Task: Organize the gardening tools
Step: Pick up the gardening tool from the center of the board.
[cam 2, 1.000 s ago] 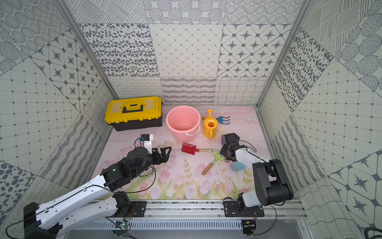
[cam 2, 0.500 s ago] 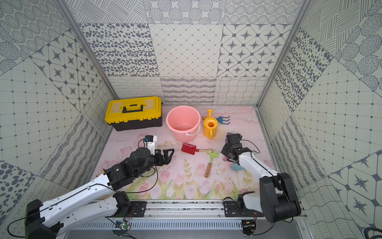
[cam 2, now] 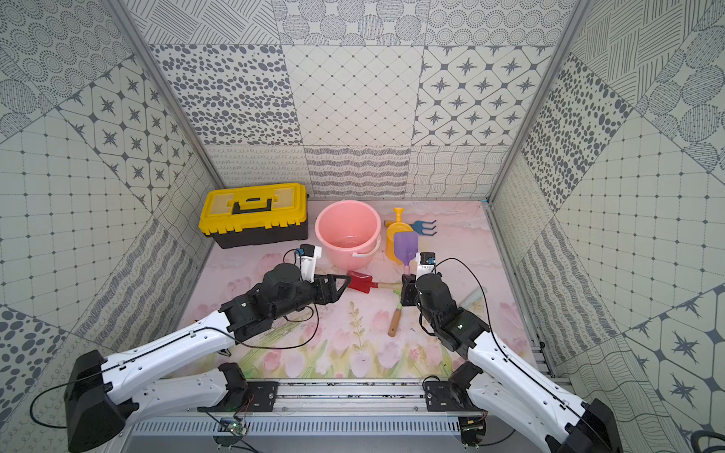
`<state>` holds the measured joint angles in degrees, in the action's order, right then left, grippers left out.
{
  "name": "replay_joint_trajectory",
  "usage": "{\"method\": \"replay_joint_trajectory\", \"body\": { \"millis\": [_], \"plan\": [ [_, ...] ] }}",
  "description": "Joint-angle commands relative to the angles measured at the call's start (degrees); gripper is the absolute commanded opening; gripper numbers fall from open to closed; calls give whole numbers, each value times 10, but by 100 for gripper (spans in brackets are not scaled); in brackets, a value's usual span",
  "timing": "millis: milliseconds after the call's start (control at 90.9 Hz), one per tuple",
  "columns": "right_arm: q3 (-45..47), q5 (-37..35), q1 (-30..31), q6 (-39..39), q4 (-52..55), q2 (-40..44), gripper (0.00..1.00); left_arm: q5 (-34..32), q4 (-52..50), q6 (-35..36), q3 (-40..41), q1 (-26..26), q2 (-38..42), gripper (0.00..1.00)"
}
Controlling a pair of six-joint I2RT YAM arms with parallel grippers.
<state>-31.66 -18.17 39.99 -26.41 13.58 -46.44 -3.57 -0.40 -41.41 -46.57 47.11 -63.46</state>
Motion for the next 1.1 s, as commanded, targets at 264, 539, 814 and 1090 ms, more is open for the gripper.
{"method": "replay_joint_trajectory", "body": {
  "millis": [264,539,814,1090],
  "plan": [
    [3,-19,89,57,-78,-13,15,162,53,14,-152,4,-153,60],
    [4,2,113,72,-94,-3,15,129,15,44,-226,4,-222,51],
    [-4,-33,114,63,-72,-4,15,70,-17,46,-231,4,-217,52],
    [-1,-27,114,60,-73,1,14,-66,-78,63,-219,-1,-195,48]
  ]
}}
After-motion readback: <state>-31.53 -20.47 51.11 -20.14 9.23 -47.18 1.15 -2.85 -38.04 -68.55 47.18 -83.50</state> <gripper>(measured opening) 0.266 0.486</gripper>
